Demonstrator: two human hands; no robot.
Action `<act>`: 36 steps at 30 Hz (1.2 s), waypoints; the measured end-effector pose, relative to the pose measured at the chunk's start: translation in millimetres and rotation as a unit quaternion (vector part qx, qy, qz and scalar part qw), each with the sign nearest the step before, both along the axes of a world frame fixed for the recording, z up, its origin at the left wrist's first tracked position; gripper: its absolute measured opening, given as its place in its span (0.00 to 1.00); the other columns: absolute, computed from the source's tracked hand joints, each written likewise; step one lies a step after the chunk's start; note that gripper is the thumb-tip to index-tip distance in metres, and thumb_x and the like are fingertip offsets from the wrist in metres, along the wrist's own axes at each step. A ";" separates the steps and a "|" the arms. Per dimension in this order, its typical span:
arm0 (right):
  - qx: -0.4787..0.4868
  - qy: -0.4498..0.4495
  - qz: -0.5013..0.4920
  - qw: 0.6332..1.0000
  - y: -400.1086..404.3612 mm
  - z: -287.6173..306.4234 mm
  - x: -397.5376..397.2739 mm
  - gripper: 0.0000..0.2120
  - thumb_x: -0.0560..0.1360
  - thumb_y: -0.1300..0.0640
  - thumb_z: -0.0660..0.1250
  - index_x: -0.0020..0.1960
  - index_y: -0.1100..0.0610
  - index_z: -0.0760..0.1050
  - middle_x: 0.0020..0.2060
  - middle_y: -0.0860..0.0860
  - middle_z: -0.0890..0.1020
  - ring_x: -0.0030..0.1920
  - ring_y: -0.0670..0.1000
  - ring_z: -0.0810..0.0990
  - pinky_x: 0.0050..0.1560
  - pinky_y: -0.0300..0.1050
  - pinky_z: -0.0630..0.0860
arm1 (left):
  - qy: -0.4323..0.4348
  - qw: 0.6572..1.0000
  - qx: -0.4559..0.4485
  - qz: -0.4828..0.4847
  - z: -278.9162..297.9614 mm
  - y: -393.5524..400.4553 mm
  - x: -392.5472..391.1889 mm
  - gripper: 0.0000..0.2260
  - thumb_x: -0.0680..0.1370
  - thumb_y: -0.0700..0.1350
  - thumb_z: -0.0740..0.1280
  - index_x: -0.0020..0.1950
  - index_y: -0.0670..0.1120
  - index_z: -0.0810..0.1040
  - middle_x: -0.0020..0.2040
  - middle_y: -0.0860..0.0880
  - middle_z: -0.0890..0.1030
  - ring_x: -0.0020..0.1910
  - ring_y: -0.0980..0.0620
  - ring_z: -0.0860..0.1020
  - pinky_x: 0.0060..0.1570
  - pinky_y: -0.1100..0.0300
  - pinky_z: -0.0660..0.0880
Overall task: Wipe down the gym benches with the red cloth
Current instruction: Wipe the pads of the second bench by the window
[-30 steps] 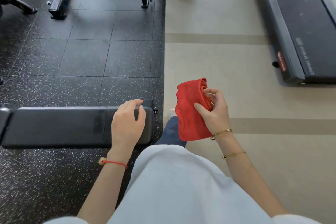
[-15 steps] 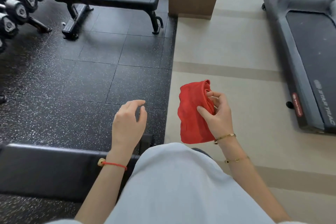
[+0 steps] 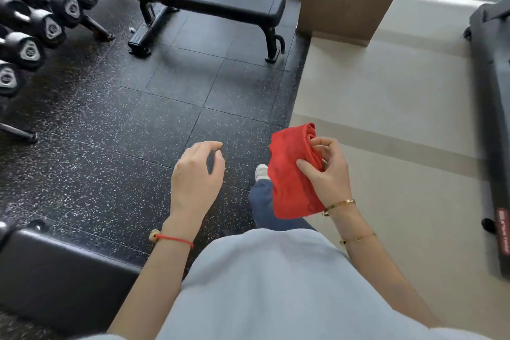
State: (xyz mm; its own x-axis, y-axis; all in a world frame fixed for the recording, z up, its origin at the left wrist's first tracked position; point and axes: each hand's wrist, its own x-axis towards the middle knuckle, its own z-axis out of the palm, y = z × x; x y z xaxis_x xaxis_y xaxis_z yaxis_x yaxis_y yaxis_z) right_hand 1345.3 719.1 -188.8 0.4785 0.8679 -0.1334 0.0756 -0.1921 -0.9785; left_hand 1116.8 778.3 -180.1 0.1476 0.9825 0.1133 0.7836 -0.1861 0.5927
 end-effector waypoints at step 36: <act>0.036 -0.002 0.002 0.999 725.6 17.0 91.3 0.18 0.68 0.70 0.72 0.51 0.53 0.71 0.51 0.54 0.80 0.53 0.50 0.79 0.54 0.40 0.75 | -0.006 1.000 0.021 -0.018 25.1 713.0 99.8 0.11 0.80 0.44 0.63 0.60 0.47 0.80 0.56 0.52 0.82 0.56 0.52 0.79 0.60 0.54 0.75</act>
